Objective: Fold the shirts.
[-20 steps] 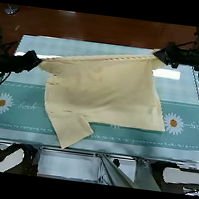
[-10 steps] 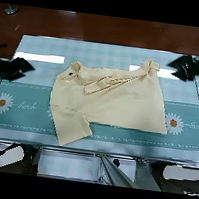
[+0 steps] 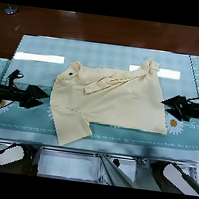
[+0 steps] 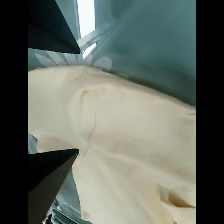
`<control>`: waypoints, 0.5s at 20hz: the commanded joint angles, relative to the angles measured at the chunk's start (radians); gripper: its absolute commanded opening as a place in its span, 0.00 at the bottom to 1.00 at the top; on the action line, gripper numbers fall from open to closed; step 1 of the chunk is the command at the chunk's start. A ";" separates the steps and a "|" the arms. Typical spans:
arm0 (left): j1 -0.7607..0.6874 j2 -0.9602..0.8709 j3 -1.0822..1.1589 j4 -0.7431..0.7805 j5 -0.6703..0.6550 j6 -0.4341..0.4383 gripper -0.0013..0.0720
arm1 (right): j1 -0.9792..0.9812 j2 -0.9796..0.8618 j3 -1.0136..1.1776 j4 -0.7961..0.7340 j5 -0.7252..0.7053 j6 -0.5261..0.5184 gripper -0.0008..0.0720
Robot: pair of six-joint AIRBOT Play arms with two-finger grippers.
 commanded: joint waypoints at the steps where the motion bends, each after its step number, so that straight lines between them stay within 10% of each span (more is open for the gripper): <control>1: -0.088 -0.043 -0.042 -0.061 0.069 0.044 0.97 | -0.008 0.113 -0.097 0.040 -0.005 -0.017 0.86; 5: -0.193 -0.088 -0.036 -0.056 0.092 0.048 0.87 | -0.025 0.141 -0.055 0.022 0.016 0.019 0.86; 6: -0.192 -0.087 -0.036 -0.054 0.087 0.063 0.28 | -0.058 0.141 -0.020 -0.039 0.035 0.023 0.86; 7: -0.187 -0.085 -0.034 -0.054 0.080 0.080 0.05 | -0.096 0.141 0.002 -0.116 0.048 0.048 0.86; 10: -0.185 -0.084 -0.018 -0.055 0.055 0.089 0.05 | -0.172 0.141 -0.031 -0.398 0.076 0.176 0.86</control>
